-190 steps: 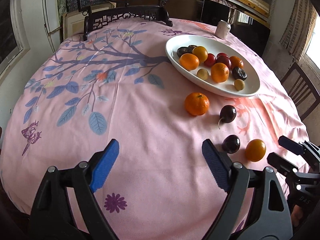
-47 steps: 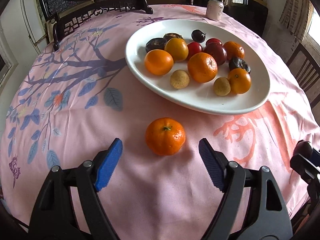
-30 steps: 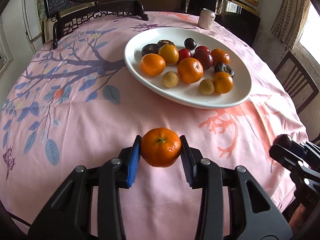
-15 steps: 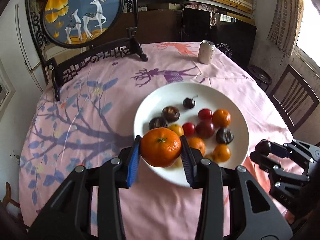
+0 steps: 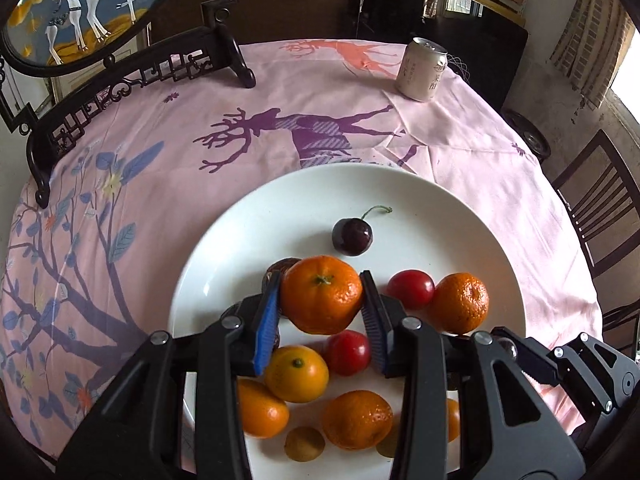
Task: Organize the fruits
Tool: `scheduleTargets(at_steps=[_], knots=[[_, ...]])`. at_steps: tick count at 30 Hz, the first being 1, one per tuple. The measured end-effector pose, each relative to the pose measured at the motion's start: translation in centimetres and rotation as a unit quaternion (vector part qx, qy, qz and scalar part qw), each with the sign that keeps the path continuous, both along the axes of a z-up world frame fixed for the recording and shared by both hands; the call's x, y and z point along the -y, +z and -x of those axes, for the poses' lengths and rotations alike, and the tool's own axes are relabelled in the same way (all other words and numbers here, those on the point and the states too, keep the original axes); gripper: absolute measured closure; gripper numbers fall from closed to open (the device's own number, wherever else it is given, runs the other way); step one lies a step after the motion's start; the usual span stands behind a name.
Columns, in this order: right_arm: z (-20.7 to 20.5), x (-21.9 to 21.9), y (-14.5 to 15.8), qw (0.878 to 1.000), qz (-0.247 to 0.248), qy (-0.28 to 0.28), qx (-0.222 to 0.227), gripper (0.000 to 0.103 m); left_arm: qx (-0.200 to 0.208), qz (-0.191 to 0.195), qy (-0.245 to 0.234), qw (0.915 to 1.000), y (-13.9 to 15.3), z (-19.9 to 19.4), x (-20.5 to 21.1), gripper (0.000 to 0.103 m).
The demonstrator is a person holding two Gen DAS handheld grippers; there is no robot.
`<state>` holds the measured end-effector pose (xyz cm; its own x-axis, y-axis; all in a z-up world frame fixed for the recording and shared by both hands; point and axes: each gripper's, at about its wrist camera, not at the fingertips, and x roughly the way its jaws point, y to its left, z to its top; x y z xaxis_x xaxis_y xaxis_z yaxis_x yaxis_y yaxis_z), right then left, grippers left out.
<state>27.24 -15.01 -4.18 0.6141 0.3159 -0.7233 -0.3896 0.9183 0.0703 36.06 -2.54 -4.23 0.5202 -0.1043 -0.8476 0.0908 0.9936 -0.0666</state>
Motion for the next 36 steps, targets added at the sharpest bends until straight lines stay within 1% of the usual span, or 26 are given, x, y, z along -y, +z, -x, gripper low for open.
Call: scheduleTargets(at_steps=[3,4,5,6,7,8,9,11,12,13,14,16,19,22,25,28,32,36], knots=[[-0.1,-0.2,-0.1,1.0,-0.001,0.001,0.005,0.073,-0.001,0.001,-0.001,1.0,-0.1,-0.3,0.2,0.063],[-0.1,-0.2,0.0,1.0,0.001,-0.001,0.011,0.07,0.0,0.002,-0.001,1.0,0.0,-0.2,0.2,0.061],[0.0,-0.2,0.1,1.0,0.004,-0.005,0.017,0.063,0.004,0.001,0.0,1.0,0.2,0.0,0.1,0.045],[0.1,-0.1,0.2,1.0,0.007,-0.009,0.023,0.037,0.012,-0.001,0.002,0.9999,0.6,0.4,-0.1,0.035],[0.4,0.1,0.5,0.999,0.009,-0.015,0.033,0.023,0.023,-0.005,0.005,0.9997,1.1,0.9,-0.3,0.026],[0.9,0.4,1.0,0.999,0.01,-0.022,0.043,0.018,0.033,-0.01,0.008,0.9994,1.7,1.5,-0.6,0.024],[1.4,0.6,1.4,0.998,0.008,-0.024,0.049,0.01,0.04,-0.01,0.008,0.9991,2.2,2.2,-1.0,0.023],[2.9,1.2,2.4,0.998,0.005,-0.03,0.055,0.009,0.052,-0.012,0.011,0.9985,3.0,4.2,-1.7,0.011],[3.7,1.6,2.8,0.998,0.002,-0.033,0.054,0.007,0.062,-0.012,0.01,0.9979,3.4,5.6,-2.0,0.01],[4.6,2.0,3.0,0.998,0.0,-0.038,0.051,0.003,0.07,-0.014,0.008,0.9974,3.7,7.1,-2.3,0.008],[5.7,2.4,3.1,0.998,-0.002,-0.045,0.048,0.001,0.076,-0.019,0.011,0.9968,3.8,8.6,-2.6,0.005],[7.8,3.0,3.0,0.997,0.003,-0.064,0.042,0.001,0.089,-0.03,0.018,0.9954,3.9,12.1,-3.1,0.003],[10.5,3.2,2.3,0.995,0.022,-0.092,0.042,0.001,0.104,-0.037,0.017,0.9937,3.7,16.9,-3.5,0.003],[12.0,3.2,1.6,0.993,0.027,-0.107,0.03,0.001,0.108,-0.029,0.025,0.9934,3.3,20.3,-4.1,0.003],[13.1,3.0,1.4,0.994,0.018,-0.105,0.018,0.001,0.105,-0.013,0.034,0.9938,3.0,22.3,-4.7,0.003],[14.0,2.4,1.5,0.995,0.018,-0.1,0.019,0.001,0.107,-0.015,0.04,0.9933,2.9,23.5,-4.9,0.003],[14.7,1.8,1.8,0.995,0.021,-0.096,0.022,0.001,0.1,-0.006,0.037,0.9942,2.8,24.2,-5.0,0.003],[15.0,1.6,2.0,0.995,0.023,-0.095,0.023,0.001,0.103,-0.007,0.038,0.9939,3.0,24.5,-5.0,0.003]])
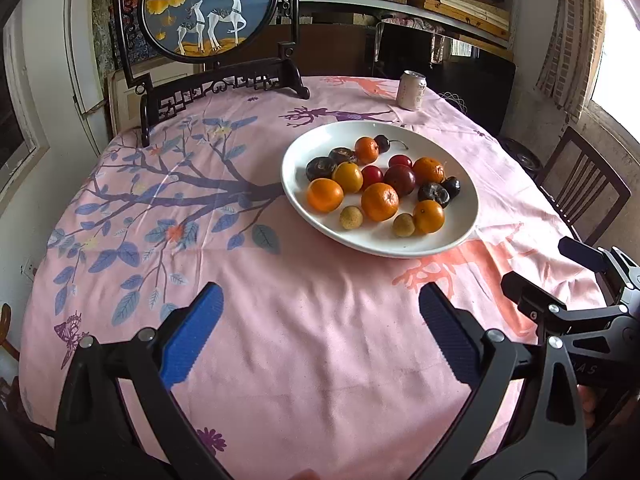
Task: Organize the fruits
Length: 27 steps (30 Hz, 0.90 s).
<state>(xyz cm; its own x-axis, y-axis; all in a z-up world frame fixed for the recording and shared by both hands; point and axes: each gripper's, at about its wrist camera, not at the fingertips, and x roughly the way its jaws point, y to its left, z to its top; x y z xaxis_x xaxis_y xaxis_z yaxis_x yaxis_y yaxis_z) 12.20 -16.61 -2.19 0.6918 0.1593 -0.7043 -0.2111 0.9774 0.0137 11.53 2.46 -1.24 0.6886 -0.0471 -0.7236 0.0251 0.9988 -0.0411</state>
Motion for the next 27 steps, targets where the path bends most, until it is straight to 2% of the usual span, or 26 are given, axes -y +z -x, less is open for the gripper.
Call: scheduleTargets(at_steps=[27], knots=[[0.41,-0.34,0.05,1.0,-0.002,0.006,0.0,0.001,0.0,-0.006,0.008,1.0,0.24,-0.12,0.25,0.003]])
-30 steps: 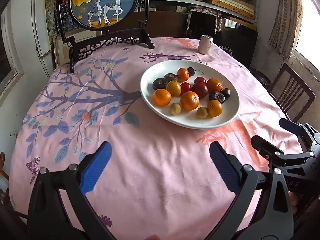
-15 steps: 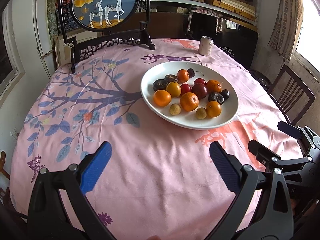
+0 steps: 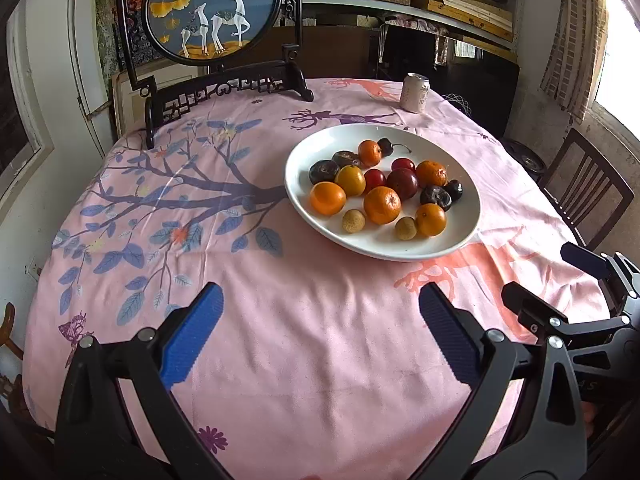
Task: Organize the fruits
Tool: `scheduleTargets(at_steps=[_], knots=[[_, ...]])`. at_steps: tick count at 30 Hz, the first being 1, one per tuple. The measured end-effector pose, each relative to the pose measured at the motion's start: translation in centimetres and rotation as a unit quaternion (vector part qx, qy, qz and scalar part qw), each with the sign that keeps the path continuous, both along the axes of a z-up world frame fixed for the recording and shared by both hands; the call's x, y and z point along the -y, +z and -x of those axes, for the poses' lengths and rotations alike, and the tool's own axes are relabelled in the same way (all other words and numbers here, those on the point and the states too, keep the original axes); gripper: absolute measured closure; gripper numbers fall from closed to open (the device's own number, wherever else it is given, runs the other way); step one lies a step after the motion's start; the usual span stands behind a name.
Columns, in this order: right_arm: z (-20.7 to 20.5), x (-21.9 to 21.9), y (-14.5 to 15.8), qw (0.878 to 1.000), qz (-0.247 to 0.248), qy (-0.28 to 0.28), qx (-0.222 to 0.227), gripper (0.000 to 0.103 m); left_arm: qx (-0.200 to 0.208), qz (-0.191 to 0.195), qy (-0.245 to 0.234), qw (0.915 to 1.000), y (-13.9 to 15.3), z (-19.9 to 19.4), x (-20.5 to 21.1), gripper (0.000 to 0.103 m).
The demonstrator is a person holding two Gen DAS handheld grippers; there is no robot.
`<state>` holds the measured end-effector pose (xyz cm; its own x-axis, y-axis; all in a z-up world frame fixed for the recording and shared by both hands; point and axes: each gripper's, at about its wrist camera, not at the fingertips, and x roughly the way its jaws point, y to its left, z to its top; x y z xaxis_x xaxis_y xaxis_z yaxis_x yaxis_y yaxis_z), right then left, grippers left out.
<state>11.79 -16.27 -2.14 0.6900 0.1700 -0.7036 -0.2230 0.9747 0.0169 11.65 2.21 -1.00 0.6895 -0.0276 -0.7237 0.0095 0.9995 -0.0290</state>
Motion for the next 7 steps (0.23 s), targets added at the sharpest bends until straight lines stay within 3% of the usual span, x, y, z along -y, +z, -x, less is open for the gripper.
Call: scheduleTargets(at_steps=[7], knots=[[0.0,-0.12,0.17,1.0,0.001,0.0,0.001,0.001,0.0,0.0,0.001,1.0,0.01,-0.02,-0.1,0.003]])
